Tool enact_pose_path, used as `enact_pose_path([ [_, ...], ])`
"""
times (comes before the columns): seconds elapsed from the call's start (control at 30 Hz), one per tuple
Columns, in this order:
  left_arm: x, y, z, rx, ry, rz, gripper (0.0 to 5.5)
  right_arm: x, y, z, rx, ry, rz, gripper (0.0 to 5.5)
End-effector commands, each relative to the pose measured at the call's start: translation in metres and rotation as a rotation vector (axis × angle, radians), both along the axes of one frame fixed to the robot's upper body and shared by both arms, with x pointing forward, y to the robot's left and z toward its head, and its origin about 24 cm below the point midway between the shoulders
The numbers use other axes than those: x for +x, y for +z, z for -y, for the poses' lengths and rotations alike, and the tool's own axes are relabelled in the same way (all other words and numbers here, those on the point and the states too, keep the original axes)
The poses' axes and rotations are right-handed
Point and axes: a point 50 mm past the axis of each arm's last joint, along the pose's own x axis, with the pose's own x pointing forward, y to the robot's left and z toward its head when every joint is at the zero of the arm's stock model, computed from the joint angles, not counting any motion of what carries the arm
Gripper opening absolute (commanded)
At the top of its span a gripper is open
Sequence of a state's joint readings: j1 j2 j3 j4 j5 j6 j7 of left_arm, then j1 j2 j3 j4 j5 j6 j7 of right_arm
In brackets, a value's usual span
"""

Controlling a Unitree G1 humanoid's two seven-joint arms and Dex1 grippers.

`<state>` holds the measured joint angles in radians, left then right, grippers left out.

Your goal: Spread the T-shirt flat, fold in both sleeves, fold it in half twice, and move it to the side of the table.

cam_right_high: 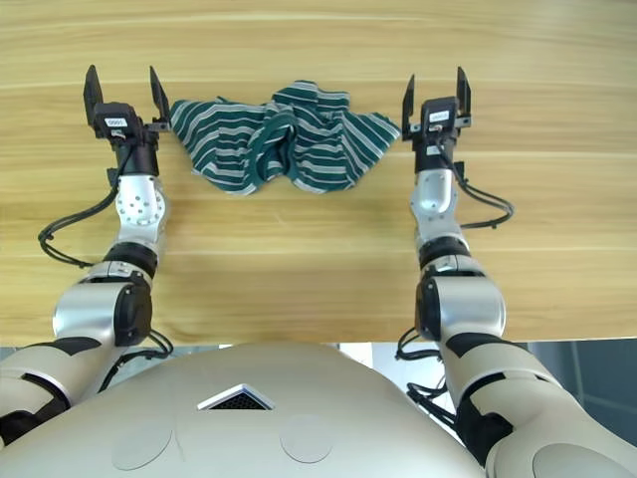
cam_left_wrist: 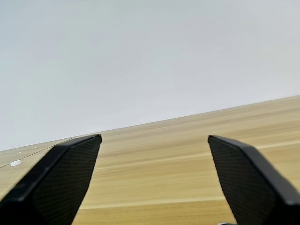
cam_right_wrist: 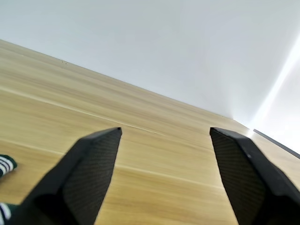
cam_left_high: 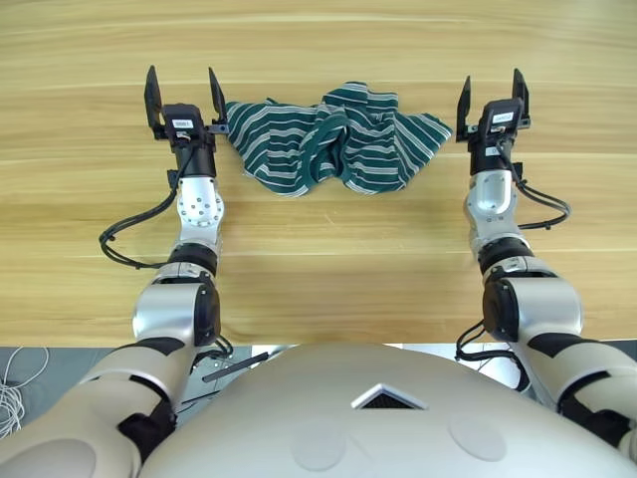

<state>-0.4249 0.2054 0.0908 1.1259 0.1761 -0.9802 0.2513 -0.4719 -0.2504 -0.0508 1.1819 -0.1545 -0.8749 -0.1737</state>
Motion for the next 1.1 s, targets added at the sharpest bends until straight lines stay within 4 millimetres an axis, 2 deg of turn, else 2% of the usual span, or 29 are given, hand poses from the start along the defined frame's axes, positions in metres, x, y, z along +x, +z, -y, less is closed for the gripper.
enact_pose_path([
  [0.03,0.0012,-0.0012,-0.0011,0.01,0.004,-0.018,4.21,0.0001,0.0005,0.0017,0.003,-0.009,0.002,3.48],
  [0.17,0.0019,-0.0012,-0.0003,0.009,0.003,-0.02,3.7,-0.0003,0.0008,0.0023,0.004,-0.009,0.006,3.46],
  [1.1,0.0033,-0.0002,-0.0041,-0.038,0.028,-0.02,3.7,-0.0017,0.0003,0.0012,-0.001,0.002,0.011,3.46],
])
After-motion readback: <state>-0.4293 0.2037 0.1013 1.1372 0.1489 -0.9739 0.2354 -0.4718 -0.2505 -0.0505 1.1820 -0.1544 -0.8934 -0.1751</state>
